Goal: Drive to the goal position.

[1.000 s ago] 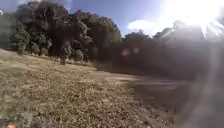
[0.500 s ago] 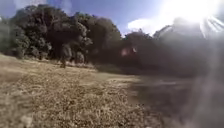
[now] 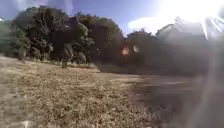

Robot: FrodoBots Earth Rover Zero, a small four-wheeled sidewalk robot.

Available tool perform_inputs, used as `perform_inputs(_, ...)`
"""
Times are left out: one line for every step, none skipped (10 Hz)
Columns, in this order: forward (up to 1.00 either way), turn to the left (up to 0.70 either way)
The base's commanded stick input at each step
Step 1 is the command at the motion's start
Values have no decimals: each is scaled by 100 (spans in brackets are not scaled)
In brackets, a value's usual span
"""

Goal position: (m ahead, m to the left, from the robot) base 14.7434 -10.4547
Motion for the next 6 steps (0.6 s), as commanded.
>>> perform_inputs(70,0)
perform_inputs(70,0)
perform_inputs(70,0)
perform_inputs(70,0)
perform_inputs(70,0)
perform_inputs(70,0)
